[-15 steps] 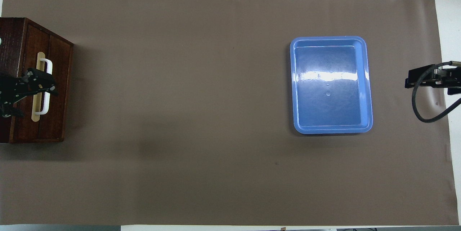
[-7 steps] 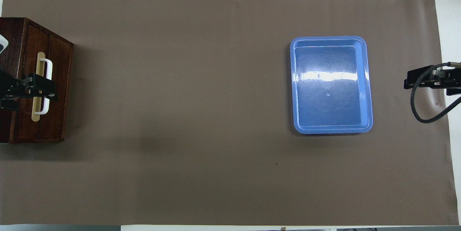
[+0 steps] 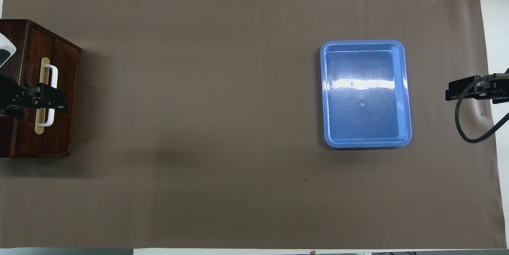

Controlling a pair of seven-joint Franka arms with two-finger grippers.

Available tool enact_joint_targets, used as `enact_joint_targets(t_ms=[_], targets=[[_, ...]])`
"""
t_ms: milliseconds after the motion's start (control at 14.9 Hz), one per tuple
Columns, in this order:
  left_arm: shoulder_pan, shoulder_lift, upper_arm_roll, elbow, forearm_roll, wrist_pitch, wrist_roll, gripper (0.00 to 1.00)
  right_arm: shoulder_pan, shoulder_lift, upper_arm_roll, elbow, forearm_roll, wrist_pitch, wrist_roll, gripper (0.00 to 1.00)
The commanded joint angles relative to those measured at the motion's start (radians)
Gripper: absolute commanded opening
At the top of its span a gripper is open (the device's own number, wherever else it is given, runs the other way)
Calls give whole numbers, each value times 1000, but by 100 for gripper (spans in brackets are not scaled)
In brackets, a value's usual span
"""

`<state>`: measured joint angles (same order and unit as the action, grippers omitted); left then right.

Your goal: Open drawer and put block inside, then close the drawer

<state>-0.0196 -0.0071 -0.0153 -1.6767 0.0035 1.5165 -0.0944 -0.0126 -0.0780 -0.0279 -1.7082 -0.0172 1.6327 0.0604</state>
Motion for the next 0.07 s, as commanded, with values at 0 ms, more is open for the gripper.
enact_joint_targets(t_ms=[0], targets=[[-2,-4,5,11,-17,-12,30,100,-12,-23,9,-30,-15,16,-25,100]])
